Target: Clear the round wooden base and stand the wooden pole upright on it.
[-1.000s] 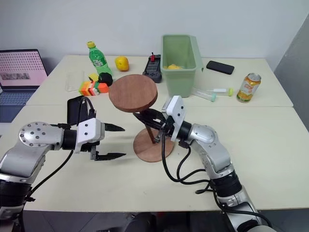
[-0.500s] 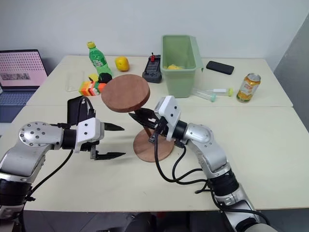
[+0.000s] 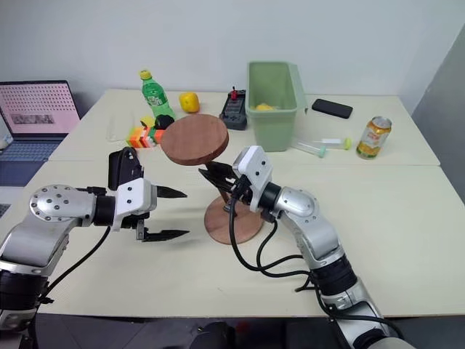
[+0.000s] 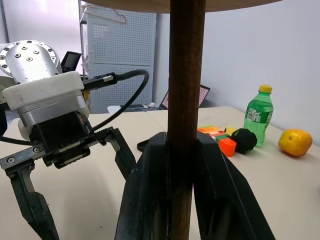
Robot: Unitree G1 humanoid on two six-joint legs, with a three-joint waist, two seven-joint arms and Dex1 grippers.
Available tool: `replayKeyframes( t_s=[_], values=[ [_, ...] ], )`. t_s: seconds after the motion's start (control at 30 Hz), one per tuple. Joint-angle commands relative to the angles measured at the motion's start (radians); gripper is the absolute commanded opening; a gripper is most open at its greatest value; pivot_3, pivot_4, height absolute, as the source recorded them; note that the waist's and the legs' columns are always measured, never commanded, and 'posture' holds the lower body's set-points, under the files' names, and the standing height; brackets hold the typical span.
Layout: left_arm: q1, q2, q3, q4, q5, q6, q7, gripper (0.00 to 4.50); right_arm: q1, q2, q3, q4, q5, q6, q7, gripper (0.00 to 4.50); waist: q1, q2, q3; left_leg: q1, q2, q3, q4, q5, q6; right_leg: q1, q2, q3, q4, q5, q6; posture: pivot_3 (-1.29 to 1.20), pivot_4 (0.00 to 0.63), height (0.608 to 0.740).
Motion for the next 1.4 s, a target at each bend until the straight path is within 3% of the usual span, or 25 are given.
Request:
replayKeyframes(
  t_s=[0.03,0.4,0.8,0.87,0.97,1.1,1.23,1.4],
  values=[
    [-0.002,-0.002,0.012,-0.027,-0.01,-0.002,0.001,4.5,0.046,-0.038,0.015,0.106,-0.046,0.118,-0.024,0.24,0.002,0.0,0.0,0.0,0.0,0.0,0.0,0.0,0.0,0.0,0.0,0.0,0.0,0.0,0.0,0.0,0.15,0.74],
    [-0.002,-0.009,0.011,-0.031,-0.008,0.005,0.003,4.5,0.09,-0.081,0.054,0.051,-0.046,0.141,0.01,0.24,0.009,0.002,-0.003,0.0,0.0,0.0,-0.001,0.0,0.0,0.0,0.0,0.0,-0.002,0.0,0.0,0.0,0.15,0.74],
    [-0.007,-0.014,0.007,-0.04,-0.01,0.011,0.005,4.5,0.044,-0.036,0.011,0.024,-0.004,0.2,-0.036,0.24,0.01,0.002,-0.005,0.001,0.0,0.0,-0.006,0.0,0.0,0.001,0.0,0.0,-0.006,0.0,0.0,0.0,0.15,0.74],
    [-0.007,-0.015,0.008,-0.042,-0.011,0.012,0.004,4.5,0.041,-0.033,0.008,0.009,0.01,0.21,-0.035,0.94,0.01,0.002,-0.004,0.001,0.0,0.0,-0.008,0.0,0.0,0.0,0.0,0.0,-0.007,0.0,0.0,0.0,0.15,0.74],
    [-0.009,-0.015,0.009,-0.045,-0.013,0.015,0.003,4.5,0.04,-0.032,0.007,-0.015,0.025,0.227,-0.027,1.57,0.013,0.002,0.0,-0.001,0.001,0.0,-0.009,0.0,0.0,-0.001,0.0,0.0,-0.008,0.0,0.0,0.0,0.15,0.74],
    [-0.006,-0.014,0.011,-0.053,-0.015,0.019,0.003,4.5,0.045,-0.031,0.007,-0.044,0.032,0.242,-0.017,2.54,0.005,0.002,0.002,-0.016,0.0,0.001,-0.007,0.0,-0.001,-0.017,-0.001,0.001,-0.006,0.0,0.0,0.0,0.15,0.74],
    [-0.003,-0.016,0.014,-0.068,-0.023,0.028,0.003,4.5,0.049,-0.045,0.011,-0.093,0.044,0.253,0.007,3.3,-0.006,0.002,0.002,-0.018,0.002,0.0,-0.009,0.0,-0.001,-0.018,-0.003,0.0,-0.008,0.0,0.0,0.0,0.15,0.74],
    [-0.003,-0.02,0.023,-0.085,-0.037,0.051,0.014,4.5,0.045,-0.079,0.012,-0.122,0.032,0.259,0.025,3.3,-0.009,0.002,0.002,-0.017,0.001,0.0,-0.009,0.0,0.0,-0.018,-0.003,0.0,-0.007,0.0,0.0,0.0,0.15,0.74]
  ],
)
